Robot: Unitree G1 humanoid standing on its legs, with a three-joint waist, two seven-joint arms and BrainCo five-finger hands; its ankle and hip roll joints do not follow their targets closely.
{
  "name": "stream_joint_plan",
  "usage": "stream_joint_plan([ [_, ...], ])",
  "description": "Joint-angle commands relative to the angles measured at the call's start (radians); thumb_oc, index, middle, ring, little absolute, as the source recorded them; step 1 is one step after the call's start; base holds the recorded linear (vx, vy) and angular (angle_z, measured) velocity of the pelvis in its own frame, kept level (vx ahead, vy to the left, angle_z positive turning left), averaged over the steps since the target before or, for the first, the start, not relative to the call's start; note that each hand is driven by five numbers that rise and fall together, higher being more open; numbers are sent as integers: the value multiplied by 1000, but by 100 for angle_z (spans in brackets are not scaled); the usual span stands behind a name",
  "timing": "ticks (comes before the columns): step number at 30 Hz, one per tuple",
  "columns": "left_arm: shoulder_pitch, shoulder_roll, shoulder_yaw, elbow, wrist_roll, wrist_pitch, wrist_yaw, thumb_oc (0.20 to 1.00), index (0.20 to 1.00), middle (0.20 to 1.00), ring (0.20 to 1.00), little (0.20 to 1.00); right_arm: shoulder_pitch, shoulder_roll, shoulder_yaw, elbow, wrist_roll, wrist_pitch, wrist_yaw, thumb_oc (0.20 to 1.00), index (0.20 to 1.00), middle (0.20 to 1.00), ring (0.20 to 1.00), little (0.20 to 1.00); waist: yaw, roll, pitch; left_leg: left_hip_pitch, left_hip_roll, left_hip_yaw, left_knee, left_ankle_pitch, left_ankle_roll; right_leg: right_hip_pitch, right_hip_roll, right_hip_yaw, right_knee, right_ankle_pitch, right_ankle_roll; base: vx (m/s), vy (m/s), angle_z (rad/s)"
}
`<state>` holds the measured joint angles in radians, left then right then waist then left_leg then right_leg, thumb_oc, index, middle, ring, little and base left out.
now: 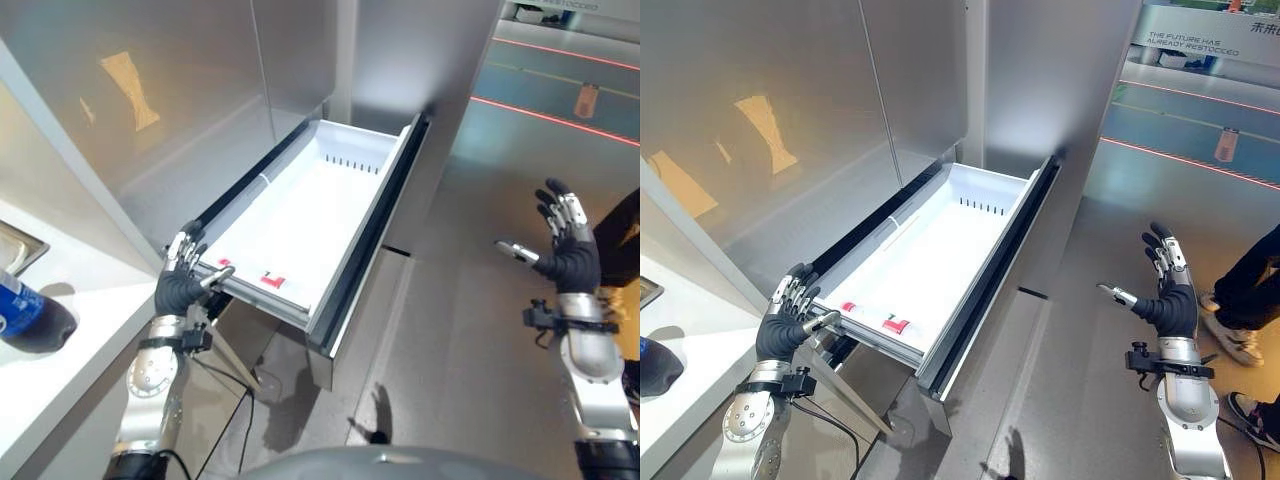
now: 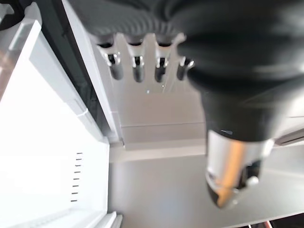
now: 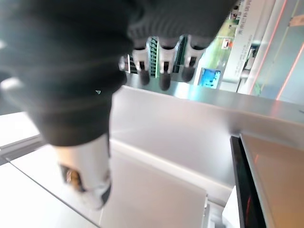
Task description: Take the drinks into the refrigerator
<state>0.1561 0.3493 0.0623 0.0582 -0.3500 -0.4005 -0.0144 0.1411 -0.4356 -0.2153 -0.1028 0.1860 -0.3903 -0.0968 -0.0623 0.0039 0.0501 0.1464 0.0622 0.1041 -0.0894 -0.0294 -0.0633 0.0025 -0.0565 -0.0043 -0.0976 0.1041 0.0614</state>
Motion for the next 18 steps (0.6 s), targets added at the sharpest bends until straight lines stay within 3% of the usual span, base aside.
stream_joint_plan([
  [1, -41, 41, 28, -48, -25, -73, 9, 1000, 1000, 1000, 1000, 1000, -74, 31, -19, -27, -9, -65, 6, 1000, 1000, 1000, 1000, 1000, 0, -38, 6, -58, -57, -67, 43, -38, 76, 66, -17, -60, 49, -112, 21, 0, 0, 0],
  [11, -30, 46, 33, -56, -22, -79, 23, 1000, 1000, 1000, 1000, 1000, -93, 32, 12, -26, -15, -64, 7, 1000, 1000, 1000, 1000, 1000, 29, -53, 18, -68, -53, -116, 32, -27, 66, 73, -9, -105, 64, -137, 13, -6, -14, 8],
  [18, -28, 56, 29, -86, -13, -81, 18, 1000, 1000, 1000, 1000, 1000, -95, 23, 9, -31, -26, -69, 6, 1000, 1000, 1000, 1000, 1000, 67, -69, 40, -113, -51, -226, 31, 3, 55, 60, 0, -202, 106, -170, -2, -14, -54, 49],
])
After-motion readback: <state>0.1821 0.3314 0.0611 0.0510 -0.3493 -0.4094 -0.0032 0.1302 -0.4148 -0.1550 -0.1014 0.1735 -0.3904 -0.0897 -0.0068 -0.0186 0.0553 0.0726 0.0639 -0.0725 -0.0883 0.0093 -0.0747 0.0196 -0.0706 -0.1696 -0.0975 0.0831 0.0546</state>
